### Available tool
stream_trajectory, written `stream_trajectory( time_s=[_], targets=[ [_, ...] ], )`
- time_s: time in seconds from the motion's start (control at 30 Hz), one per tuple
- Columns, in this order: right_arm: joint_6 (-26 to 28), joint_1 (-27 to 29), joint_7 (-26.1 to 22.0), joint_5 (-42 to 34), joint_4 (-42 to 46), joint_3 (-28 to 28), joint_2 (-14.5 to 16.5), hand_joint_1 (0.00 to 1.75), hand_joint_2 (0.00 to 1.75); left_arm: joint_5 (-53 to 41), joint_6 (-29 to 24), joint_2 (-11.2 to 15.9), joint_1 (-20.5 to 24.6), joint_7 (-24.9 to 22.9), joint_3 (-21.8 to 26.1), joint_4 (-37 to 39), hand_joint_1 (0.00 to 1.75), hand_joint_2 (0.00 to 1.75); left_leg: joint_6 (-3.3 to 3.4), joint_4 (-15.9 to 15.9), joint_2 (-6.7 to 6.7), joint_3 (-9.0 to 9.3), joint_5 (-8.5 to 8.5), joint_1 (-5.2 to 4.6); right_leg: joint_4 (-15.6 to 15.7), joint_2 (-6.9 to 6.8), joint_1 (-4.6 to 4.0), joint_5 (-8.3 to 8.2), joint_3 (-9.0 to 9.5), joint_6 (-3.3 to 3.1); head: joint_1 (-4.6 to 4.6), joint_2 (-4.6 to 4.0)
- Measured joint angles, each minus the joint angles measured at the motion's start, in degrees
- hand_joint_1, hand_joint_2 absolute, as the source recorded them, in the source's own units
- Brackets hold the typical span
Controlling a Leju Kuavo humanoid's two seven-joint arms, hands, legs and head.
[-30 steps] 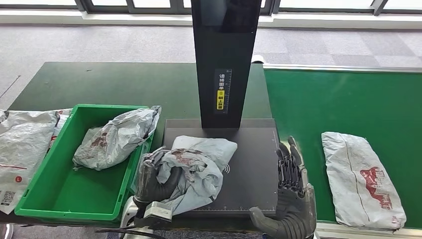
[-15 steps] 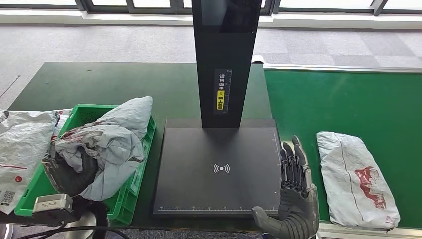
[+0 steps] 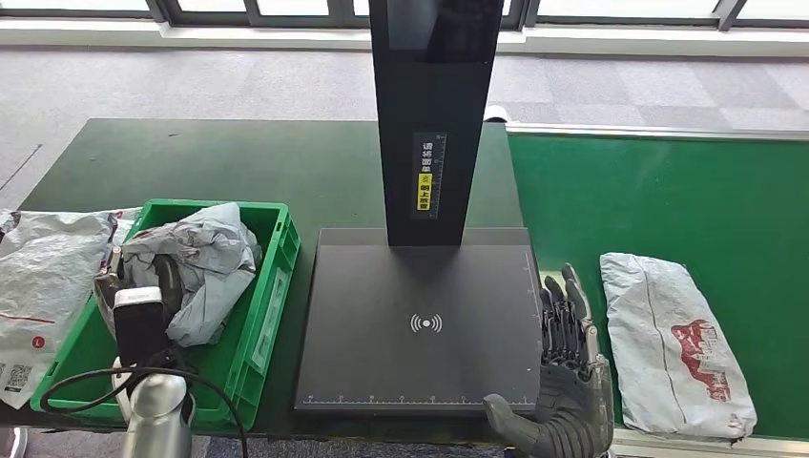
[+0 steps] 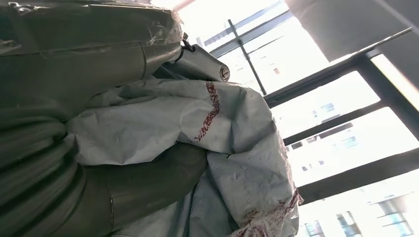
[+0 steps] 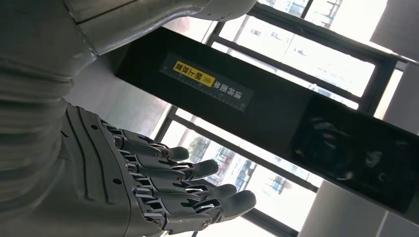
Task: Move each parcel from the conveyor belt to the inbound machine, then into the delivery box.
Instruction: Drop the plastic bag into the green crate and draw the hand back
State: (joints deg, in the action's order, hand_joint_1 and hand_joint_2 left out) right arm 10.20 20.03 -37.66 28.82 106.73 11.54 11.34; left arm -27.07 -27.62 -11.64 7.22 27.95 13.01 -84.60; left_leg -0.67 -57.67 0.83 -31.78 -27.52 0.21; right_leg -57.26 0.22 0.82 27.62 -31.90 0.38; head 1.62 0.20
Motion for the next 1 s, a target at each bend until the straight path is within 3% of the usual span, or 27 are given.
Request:
stream_trajectory(
  time_s=[0.17,0.33,0.67,0.7,0.8,0.83,0.93,1.0],
  targets=[
    [0.1,0.1,1.3,0.6,0.1,0.0,0.0,0.0,1.75,-5.0,0.8,0.6,4.3,-4.8,1.5,8.4,1.75,1.75,0.08,0.2,0.17,0.25,-0.17,-0.08,0.1,-0.2,0.08,0.3,0.62,0.04,0.02,0.0],
    [0.1,0.3,1.9,1.0,0.1,0.0,0.0,0.0,1.75,-6.8,0.8,1.4,7.5,-5.8,3.0,15.7,1.75,1.75,0.03,0.4,0.18,1.01,-0.64,-0.21,0.1,-0.24,0.18,0.6,1.39,-0.03,0.02,0.0],
    [0.1,0.7,1.9,1.0,0.6,0.0,0.0,0.0,1.75,-6.9,0.9,1.9,9.8,-5.8,3.9,19.8,1.75,1.75,-0.22,0.8,0.18,1.88,-0.45,-0.24,0.1,-0.23,0.19,0.81,2.12,-0.3,0.03,0.0],
    [0.1,0.7,1.9,1.0,0.6,0.0,0.0,0.0,1.75,-6.9,0.9,1.9,9.8,-5.8,3.9,19.9,1.59,1.75,-0.24,0.8,0.18,1.9,-0.46,-0.24,0.1,-0.23,0.2,0.84,2.13,-0.33,0.02,0.0],
    [0.2,0.7,2.0,1.2,0.6,0.0,0.0,0.0,1.75,-7.0,1.4,2.0,9.8,-5.8,3.9,20.1,0.28,1.75,-0.29,0.8,0.18,1.97,-0.51,-0.25,0.1,-0.23,0.2,0.91,2.17,-0.41,0.02,0.0],
    [0.4,0.7,2.2,1.4,0.6,0.0,0.0,0.0,1.75,-7.2,1.7,2.0,9.8,-5.8,3.9,20.1,0.0,1.31,-0.3,0.9,0.18,2.01,-0.53,-0.25,0.1,-0.23,0.2,0.94,2.2,-0.42,0.02,0.0],
    [1.3,0.8,4.1,2.6,0.6,-0.1,0.0,0.0,1.75,-8.2,2.4,1.8,9.4,-5.9,3.9,19.9,0.0,0.0,-0.37,0.9,0.16,2.15,-0.61,-0.26,0.1,-0.2,0.2,1.03,2.29,-0.47,0.03,0.0],
    [2.1,0.8,6.0,4.4,0.5,-0.8,0.1,0.0,1.75,-9.2,2.8,1.5,8.9,-6.3,3.9,19.2,0.0,0.0,-0.42,0.9,0.13,2.22,-0.66,-0.26,0.0,-0.13,0.2,1.06,2.32,-0.49,0.02,0.0]
  ],
)
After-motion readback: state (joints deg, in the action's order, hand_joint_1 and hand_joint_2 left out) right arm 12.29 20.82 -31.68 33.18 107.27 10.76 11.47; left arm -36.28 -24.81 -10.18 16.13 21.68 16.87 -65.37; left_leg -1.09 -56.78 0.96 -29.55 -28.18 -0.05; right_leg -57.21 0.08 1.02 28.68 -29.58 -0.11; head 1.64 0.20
